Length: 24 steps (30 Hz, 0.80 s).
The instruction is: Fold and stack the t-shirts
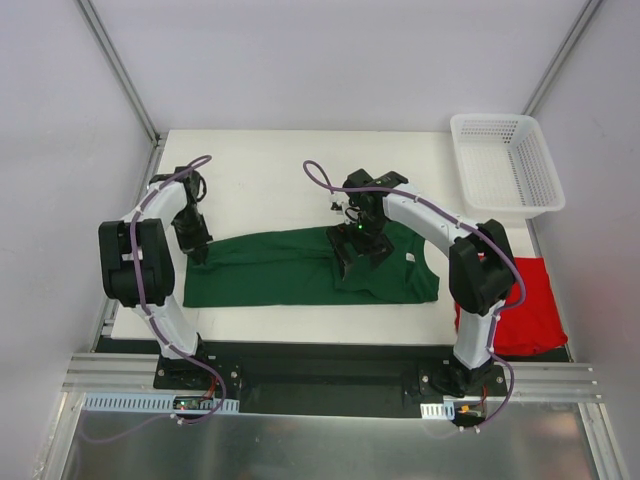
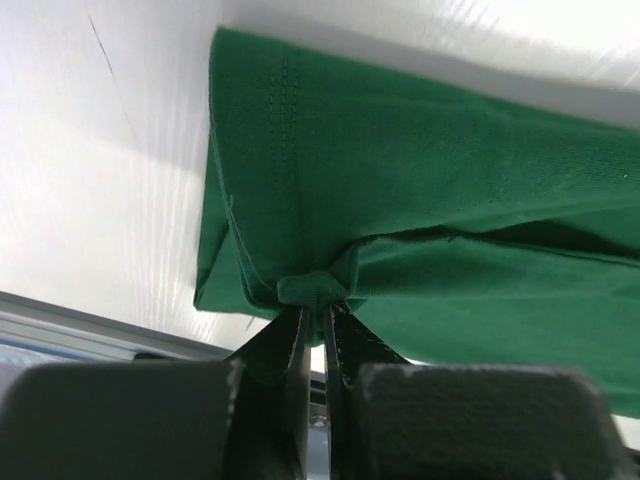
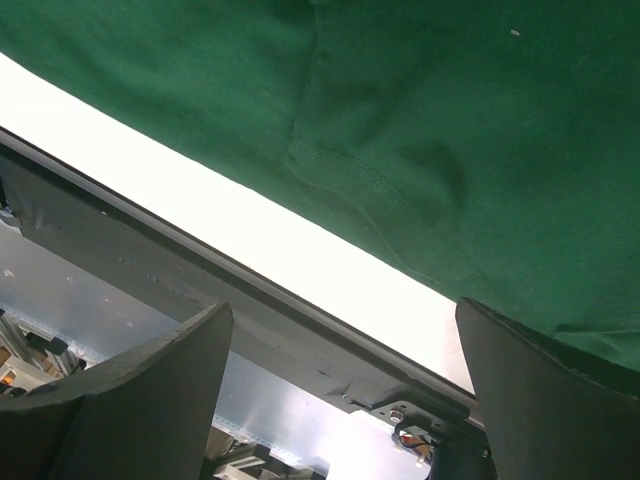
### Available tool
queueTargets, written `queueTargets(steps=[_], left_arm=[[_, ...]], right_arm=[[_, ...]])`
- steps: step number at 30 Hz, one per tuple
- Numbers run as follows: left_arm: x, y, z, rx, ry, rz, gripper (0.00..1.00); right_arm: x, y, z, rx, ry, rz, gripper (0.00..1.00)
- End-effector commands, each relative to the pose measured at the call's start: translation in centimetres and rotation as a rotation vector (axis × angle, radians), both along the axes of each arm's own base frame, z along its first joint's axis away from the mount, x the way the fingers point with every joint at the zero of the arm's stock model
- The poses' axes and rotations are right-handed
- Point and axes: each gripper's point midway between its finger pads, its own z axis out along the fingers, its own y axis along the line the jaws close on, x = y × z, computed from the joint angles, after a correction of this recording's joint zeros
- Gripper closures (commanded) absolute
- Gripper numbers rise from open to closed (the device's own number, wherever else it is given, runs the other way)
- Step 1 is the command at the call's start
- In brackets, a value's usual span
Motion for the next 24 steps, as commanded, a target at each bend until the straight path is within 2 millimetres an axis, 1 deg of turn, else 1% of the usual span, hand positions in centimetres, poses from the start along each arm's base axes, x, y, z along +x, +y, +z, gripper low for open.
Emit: queueTargets(steps=[1, 2, 4, 5, 6, 7, 10, 15, 18, 21, 22, 24], left_arm=[[-2.0, -1.0, 1.3, -0.025, -0.005, 0.026, 1.00], [-2.1, -1.2, 1.5, -0.029, -0.012, 0.027, 0.98], [-2.7, -1.3, 1.4, -0.029, -0.002, 0.030, 0.85], [-2.9, -1.3, 1.5, -0.032, -0.008, 0.032, 0.54], [-3.0, -1.5, 1.5, -0.038, -0.009, 0.030, 0.01], [-3.5, -1.5, 1.4, -0.040, 0.002, 0.031, 0.01], [-3.9, -1.6, 1.7, -0.040, -0.010, 0.027, 0.01], [-3.7, -1.3, 2.2, -0.020, -0.037, 0.030, 0.01], [-3.2, -0.9, 2.2, -0.002, -0.039, 0.023, 0.01], [-2.0, -0.4, 2.9, 0.029, -0.068, 0.027, 0.01], [-1.2, -0.2, 3.3, 0.035, -0.094, 0.027, 0.01], [-0.4, 0.1, 3.1, 0.048, -0.099, 0.017, 0.01]], right_arm=[[-0.1, 0.1, 0.7, 0.016, 0.011, 0.016, 0.04], [0.0, 0.2, 0.7, 0.017, 0.009, 0.017, 0.04], [-0.1, 0.2, 0.5, 0.015, 0.017, 0.017, 0.04], [0.0, 0.2, 0.6, 0.017, 0.017, 0.016, 0.04], [0.0, 0.2, 0.6, 0.017, 0.017, 0.017, 0.04], [-0.1, 0.2, 0.5, 0.017, 0.019, 0.017, 0.04], [-0.1, 0.4, 0.4, 0.019, 0.024, 0.019, 0.04], [-0.1, 0.4, 0.4, 0.021, 0.029, 0.015, 0.04], [-0.1, 0.2, 0.4, 0.018, 0.026, 0.015, 0.04], [-0.3, 0.2, 0.3, 0.014, 0.026, 0.015, 0.04], [-0.3, 0.1, 0.4, 0.014, 0.024, 0.013, 0.04], [-0.5, 0.0, 0.3, 0.018, 0.027, 0.009, 0.04]])
